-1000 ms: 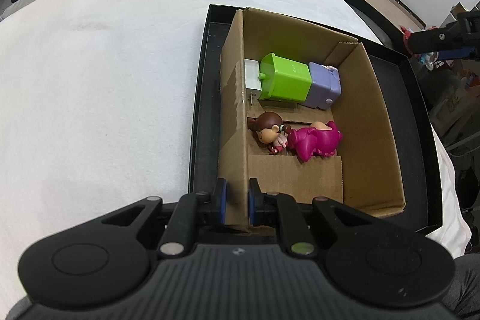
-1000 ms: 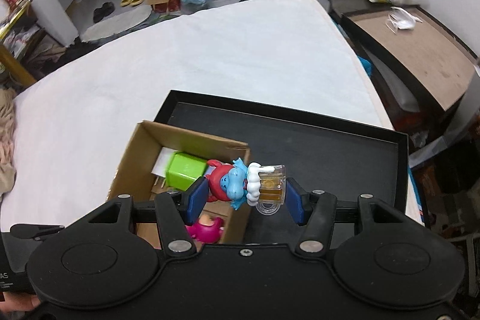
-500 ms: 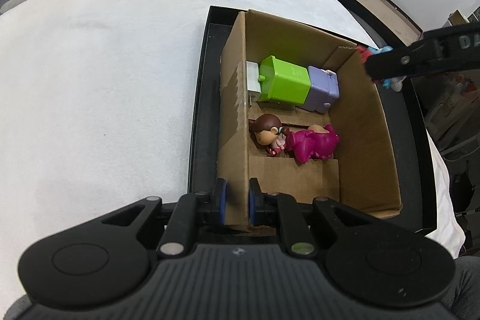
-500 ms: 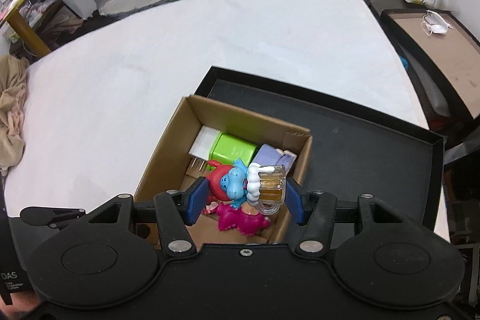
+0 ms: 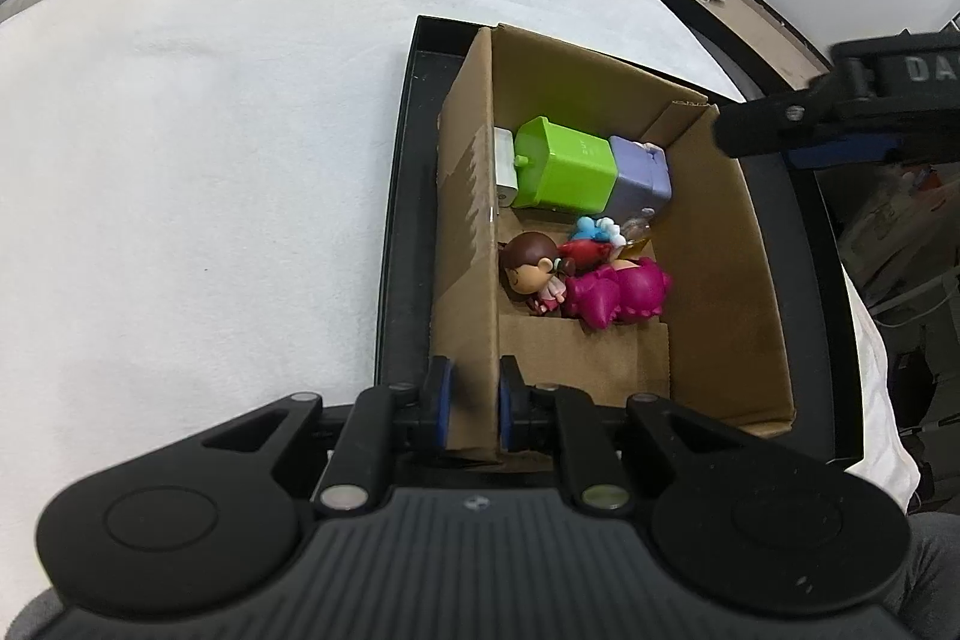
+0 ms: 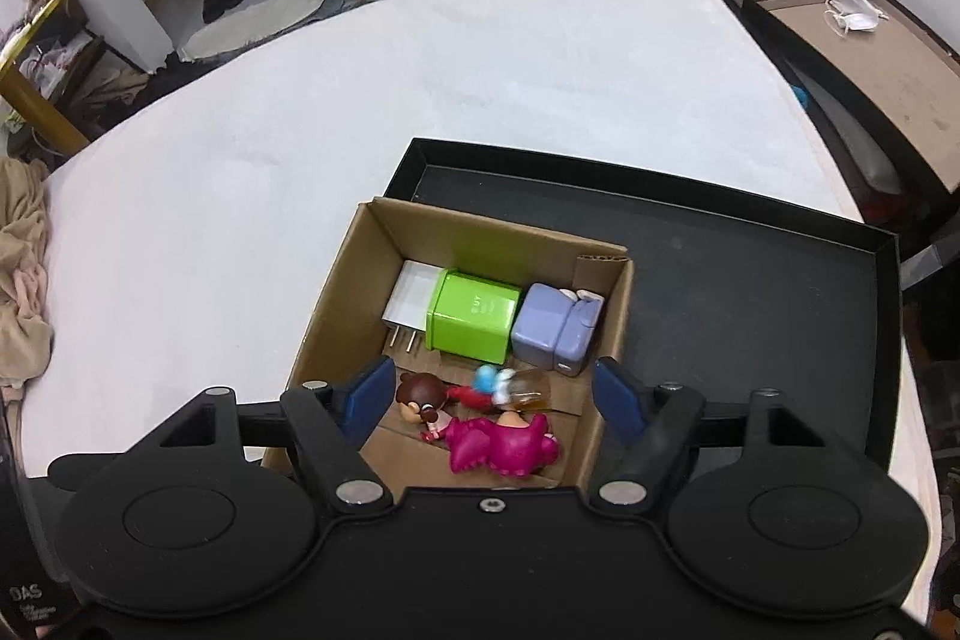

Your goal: Organize rigid objects

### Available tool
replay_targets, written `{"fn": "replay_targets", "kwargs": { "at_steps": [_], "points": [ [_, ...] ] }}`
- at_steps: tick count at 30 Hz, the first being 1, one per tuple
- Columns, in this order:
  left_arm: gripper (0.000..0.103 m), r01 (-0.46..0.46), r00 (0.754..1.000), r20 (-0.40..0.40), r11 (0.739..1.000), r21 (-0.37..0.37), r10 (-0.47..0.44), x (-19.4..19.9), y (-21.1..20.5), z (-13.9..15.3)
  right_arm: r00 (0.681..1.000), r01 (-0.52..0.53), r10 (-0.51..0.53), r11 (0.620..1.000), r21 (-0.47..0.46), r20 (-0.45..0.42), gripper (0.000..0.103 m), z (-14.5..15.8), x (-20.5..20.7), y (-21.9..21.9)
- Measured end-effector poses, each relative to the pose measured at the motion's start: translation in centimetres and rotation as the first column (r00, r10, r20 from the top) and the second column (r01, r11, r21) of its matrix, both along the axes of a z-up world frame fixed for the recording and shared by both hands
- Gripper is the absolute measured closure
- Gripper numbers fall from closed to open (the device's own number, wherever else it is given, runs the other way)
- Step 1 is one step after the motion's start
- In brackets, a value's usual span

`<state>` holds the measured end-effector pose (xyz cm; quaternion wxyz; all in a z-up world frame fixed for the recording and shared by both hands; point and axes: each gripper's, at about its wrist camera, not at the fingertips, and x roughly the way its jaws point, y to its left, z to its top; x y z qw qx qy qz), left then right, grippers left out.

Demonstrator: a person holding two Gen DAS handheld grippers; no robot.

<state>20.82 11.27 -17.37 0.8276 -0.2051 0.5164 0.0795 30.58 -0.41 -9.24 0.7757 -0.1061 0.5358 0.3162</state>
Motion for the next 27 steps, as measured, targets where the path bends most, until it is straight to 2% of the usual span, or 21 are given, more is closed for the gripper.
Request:
{"fn": "replay_targets", "kwargs": {
  "at_steps": [7,11,16,18,27],
  "points": [
    [0.089,0.0,1.0,0.006,1.0,-0.002,0.0,-0.2,0.0,0.3,1.0,0.026,-0.026,1.0,0.012,0.002,0.028,0.6,-0.4,-1.7],
    [0.091,-0.007,0.999,0.041,1.0,-0.007,0.008,-0.6,0.1,1.5,0.998,0.057,-0.057,0.998,0.017,0.006,0.024,1.0,-0.7,-2.9],
    [0.091,-0.005,0.999,0.045,1.0,-0.003,0.005,-1.1,-0.1,2.9,0.995,0.1,-0.101,0.994,0.038,0.01,0.022,1.4,-1.2,-4.8],
    [0.091,-0.003,0.998,0.063,1.0,-0.005,0.003,-1.5,-0.2,3.8,0.993,0.12,-0.12,0.992,0.047,0.015,0.015,1.6,-1.4,-5.6],
    [0.089,0.049,0.994,0.101,0.998,0.032,-0.052,-2.1,-2.0,8.1,0.981,0.184,-0.19,0.976,0.115,0.041,0.011,3.2,-2.8,-8.7]
  ]
}}
